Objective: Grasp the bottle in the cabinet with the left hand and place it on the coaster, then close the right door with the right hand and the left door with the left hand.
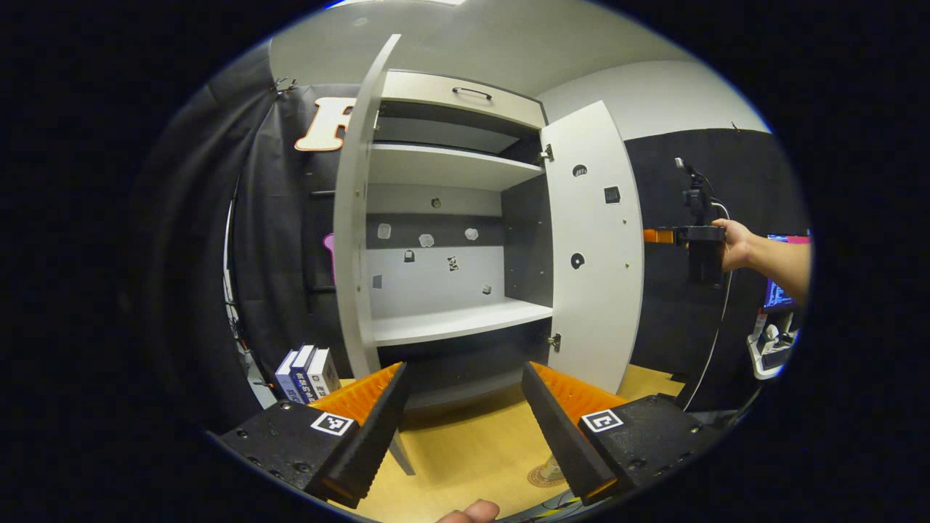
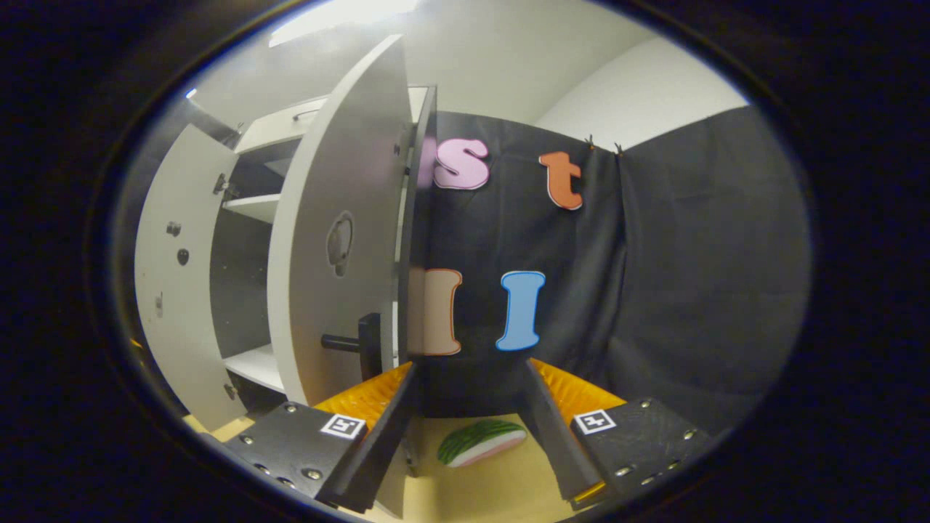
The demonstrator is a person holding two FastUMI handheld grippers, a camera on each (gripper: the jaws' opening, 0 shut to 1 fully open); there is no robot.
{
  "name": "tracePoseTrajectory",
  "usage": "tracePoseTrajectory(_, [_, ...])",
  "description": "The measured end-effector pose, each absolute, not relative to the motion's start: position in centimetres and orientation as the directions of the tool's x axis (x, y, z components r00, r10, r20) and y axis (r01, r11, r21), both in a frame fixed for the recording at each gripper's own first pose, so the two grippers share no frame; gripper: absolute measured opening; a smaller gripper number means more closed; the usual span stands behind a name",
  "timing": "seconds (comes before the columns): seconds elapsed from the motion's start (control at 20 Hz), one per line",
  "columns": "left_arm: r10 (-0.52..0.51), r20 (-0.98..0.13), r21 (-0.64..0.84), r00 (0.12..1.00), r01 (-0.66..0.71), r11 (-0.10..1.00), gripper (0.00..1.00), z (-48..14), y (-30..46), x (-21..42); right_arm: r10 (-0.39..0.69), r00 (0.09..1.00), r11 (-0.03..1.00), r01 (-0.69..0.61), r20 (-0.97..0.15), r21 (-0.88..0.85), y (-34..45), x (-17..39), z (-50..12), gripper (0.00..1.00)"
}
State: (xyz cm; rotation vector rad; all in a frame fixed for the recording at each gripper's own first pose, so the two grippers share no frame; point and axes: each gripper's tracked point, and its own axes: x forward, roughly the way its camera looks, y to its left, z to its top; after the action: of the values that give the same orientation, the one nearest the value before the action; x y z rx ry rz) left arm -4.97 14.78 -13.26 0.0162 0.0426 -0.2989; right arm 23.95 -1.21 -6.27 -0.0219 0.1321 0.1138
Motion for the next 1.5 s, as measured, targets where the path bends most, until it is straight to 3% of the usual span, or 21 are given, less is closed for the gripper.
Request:
tracePoseTrajectory(0.15, [-0.266, -0.060, -0.011, 0.962, 0.266, 0.964, 1.00, -13.3, 16.4, -5.5, 0.114, 0.986, 0.993, -0.117, -0.123, -0.022, -0.6, 23.7, -6.2, 0.85])
tracePoseTrajectory(0.2, [-0.263, -0.062, -0.021, 0.963, 0.262, 0.965, 0.98, -13.3, 16.7, -5.6, 0.107, 0.988, 0.992, -0.113, -0.108, -0.052, -0.8, 23.7, -6.0, 0.89])
tracePoseTrajectory(0.4, [-0.238, -0.072, -0.029, 0.969, 0.237, 0.971, 0.98, -13.4, 17.9, -5.6, 0.097, 0.989, 0.992, -0.105, -0.110, -0.073, -0.7, 23.6, -5.9, 0.89])
tracePoseTrajectory(0.45, [-0.233, -0.073, -0.039, 0.970, 0.231, 0.972, 0.98, -13.4, 18.1, -5.6, 0.104, 0.989, 0.991, -0.111, -0.105, -0.069, -0.6, 23.5, -5.9, 0.84])
tracePoseTrajectory(0.55, [-0.230, -0.080, -0.065, 0.970, 0.225, 0.972, 0.98, -13.7, 18.2, -5.5, 0.117, 0.987, 0.991, -0.123, -0.106, -0.056, -0.3, 23.7, -6.0, 0.89])
tracePoseTrajectory(0.6, [-0.231, -0.085, -0.073, 0.969, 0.226, 0.972, 0.98, -13.9, 18.2, -5.5, 0.126, 0.986, 0.989, -0.133, -0.105, -0.059, -0.2, 23.6, -6.0, 0.85])
tracePoseTrajectory(0.7, [-0.226, -0.082, -0.081, 0.971, 0.219, 0.972, 0.98, -13.9, 18.7, -5.7, 0.167, 0.980, 0.983, -0.174, -0.108, -0.060, 1.2, 23.3, -6.1, 0.89])
tracePoseTrajectory(0.95, [-0.172, -0.091, -0.068, 0.981, 0.166, 0.984, 0.98, -13.9, 21.2, -5.6, 0.283, 0.956, 0.957, -0.287, -0.073, -0.051, 5.8, 22.7, -5.9, 0.85])
tracePoseTrajectory(1.05, [-0.139, -0.083, -0.069, 0.987, 0.134, 0.989, 0.98, -13.6, 22.7, -5.7, 0.316, 0.947, 0.946, -0.318, -0.054, -0.054, 7.5, 22.7, -6.0, 0.93])
tracePoseTrajectory(1.1, [-0.130, -0.082, -0.076, 0.988, 0.124, 0.989, 0.97, -13.5, 23.2, -5.6, 0.326, 0.944, 0.943, -0.329, -0.051, -0.052, 8.1, 22.8, -6.2, 0.89])
tracePoseTrajectory(1.2, [-0.107, -0.086, -0.090, 0.991, 0.099, 0.991, 0.96, -13.6, 24.3, -5.4, 0.331, 0.943, 0.941, -0.333, -0.041, -0.059, 8.9, 23.0, -6.3, 0.85])
tracePoseTrajectory(1.25, [-0.095, -0.085, -0.094, 0.992, 0.087, 0.992, 0.96, -13.5, 24.9, -5.4, 0.327, 0.944, 0.943, -0.329, -0.040, -0.058, 9.1, 23.3, -6.4, 0.89])
tracePoseTrajectory(1.3, [-0.084, -0.087, -0.096, 0.993, 0.075, 0.993, 0.93, -13.6, 25.3, -5.4, 0.319, 0.947, 0.946, -0.320, -0.040, -0.053, 9.3, 23.6, -6.6, 0.85])
tracePoseTrajectory(1.5, [-0.039, -0.087, -0.089, 0.995, 0.031, 0.996, 0.96, -13.5, 27.4, -5.3, 0.315, 0.948, 0.947, -0.317, -0.042, -0.047, 10.6, 24.1, -7.0, 0.89])
